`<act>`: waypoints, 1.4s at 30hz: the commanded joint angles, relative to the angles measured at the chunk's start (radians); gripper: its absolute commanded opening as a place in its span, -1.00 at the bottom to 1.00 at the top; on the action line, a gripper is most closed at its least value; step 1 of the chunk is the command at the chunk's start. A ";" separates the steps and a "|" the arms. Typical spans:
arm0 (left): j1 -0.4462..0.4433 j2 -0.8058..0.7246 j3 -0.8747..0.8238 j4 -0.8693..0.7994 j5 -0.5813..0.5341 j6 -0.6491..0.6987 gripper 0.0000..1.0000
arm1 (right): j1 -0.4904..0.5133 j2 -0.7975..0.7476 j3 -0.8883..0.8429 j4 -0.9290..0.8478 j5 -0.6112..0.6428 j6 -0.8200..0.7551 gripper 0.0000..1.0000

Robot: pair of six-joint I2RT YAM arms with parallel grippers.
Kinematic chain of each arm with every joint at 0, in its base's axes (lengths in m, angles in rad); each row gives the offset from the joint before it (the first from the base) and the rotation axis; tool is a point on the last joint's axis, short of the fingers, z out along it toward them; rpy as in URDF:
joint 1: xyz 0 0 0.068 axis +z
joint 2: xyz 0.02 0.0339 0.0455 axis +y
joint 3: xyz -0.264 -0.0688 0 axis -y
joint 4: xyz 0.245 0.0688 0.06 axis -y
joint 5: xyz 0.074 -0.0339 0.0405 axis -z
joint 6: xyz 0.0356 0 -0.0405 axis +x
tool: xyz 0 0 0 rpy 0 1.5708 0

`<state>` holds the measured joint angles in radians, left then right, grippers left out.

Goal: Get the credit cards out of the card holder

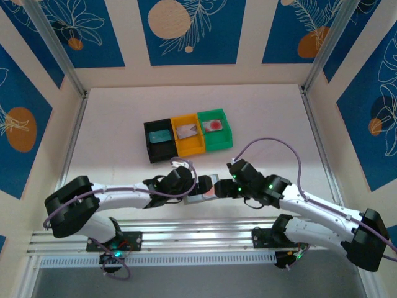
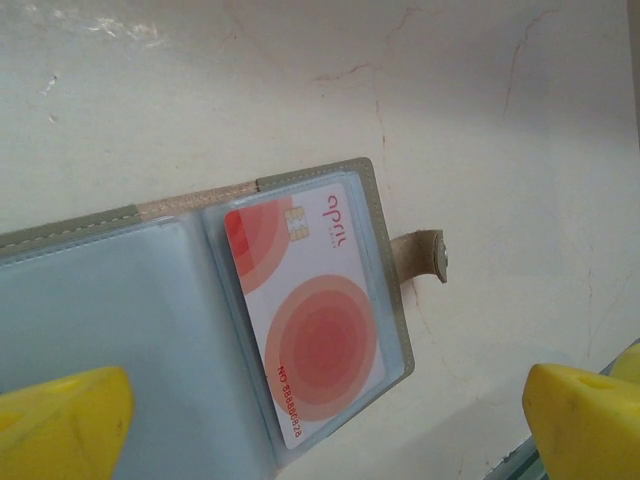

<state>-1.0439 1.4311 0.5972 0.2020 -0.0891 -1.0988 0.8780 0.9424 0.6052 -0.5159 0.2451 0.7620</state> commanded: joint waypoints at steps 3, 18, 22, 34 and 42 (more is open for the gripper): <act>-0.010 0.008 -0.009 0.007 -0.040 -0.019 0.99 | -0.015 0.015 -0.025 0.044 -0.046 0.011 0.23; -0.011 -0.066 -0.059 0.030 -0.101 -0.055 0.92 | -0.046 0.069 -0.065 0.144 -0.120 0.051 -0.49; -0.011 -0.075 -0.061 0.036 -0.097 -0.050 0.87 | -0.058 0.098 -0.064 0.177 -0.149 0.057 -0.67; -0.019 -0.075 -0.094 0.106 -0.087 -0.054 0.73 | -0.101 0.184 -0.065 0.256 -0.216 0.077 -0.99; -0.022 -0.030 -0.080 0.144 -0.057 -0.054 0.67 | -0.127 0.260 -0.051 0.290 -0.242 0.080 -1.00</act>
<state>-1.0523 1.3830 0.5148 0.3130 -0.1612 -1.1473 0.7586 1.1862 0.5468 -0.2443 0.0376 0.8330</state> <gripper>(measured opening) 0.838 0.064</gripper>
